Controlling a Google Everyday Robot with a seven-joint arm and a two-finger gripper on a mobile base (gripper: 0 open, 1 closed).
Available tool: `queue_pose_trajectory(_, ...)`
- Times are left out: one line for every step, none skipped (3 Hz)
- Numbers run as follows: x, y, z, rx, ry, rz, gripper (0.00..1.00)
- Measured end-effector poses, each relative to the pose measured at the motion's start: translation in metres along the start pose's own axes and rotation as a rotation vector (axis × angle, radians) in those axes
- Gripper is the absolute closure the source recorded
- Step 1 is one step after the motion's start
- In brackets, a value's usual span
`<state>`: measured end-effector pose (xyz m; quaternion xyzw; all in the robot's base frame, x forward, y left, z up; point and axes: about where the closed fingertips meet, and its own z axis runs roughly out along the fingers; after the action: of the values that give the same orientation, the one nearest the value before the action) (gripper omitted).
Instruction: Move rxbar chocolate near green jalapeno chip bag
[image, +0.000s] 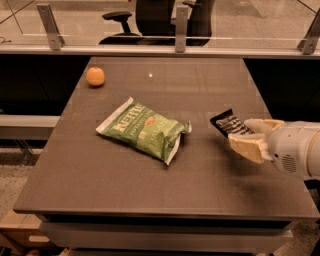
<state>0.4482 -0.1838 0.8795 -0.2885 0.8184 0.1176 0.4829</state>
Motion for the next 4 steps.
queue_pose_trajectory(0.009, 0.017, 0.002, -0.05, 0.012, -0.019, 1.0)
queue_pose_trajectory(0.015, 0.031, 0.007, -0.116, 0.033, -0.051, 1.0)
queue_pose_trajectory(0.021, 0.04, 0.014, -0.163, 0.051, -0.069, 1.0)
queue_pose_trajectory(0.026, 0.045, 0.023, -0.215, 0.059, -0.086, 1.0)
